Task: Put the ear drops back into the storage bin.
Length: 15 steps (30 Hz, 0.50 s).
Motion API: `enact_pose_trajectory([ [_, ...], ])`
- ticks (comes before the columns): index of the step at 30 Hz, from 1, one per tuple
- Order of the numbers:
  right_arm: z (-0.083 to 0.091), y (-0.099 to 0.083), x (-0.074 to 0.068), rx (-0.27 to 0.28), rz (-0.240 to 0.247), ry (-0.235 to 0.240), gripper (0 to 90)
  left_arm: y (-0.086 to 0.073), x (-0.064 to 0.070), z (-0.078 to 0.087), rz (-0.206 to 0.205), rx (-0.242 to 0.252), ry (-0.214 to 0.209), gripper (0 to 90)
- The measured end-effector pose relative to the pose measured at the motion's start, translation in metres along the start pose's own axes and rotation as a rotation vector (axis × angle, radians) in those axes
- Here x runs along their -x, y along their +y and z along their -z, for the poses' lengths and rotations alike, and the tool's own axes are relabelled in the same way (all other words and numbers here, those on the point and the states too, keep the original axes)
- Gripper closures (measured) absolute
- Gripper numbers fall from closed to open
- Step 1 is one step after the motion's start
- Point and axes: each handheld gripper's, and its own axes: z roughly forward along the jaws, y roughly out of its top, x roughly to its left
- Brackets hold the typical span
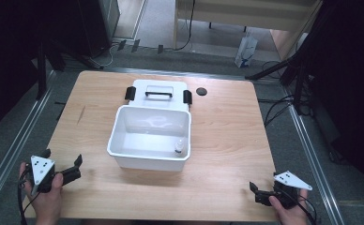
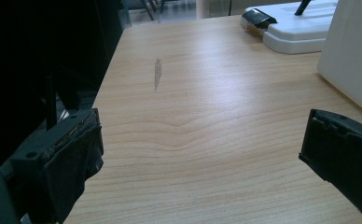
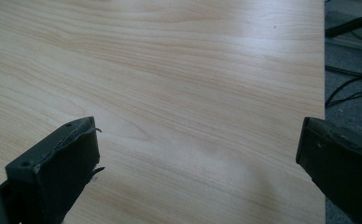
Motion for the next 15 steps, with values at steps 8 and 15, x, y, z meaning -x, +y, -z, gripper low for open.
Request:
enact_pose_trajectory([
  [8, 0.009, -0.021, 0.008, 0.104, -0.098, -0.018, 0.0, 0.0, 0.0, 0.0, -0.003, 0.0, 0.003, 0.0],
  [15, 0.007, -0.023, 0.014, 0.117, -0.136, 0.006, 0.0, 0.0, 0.002, -0.001, -0.017, -0.008, 0.013, 0.0],
])
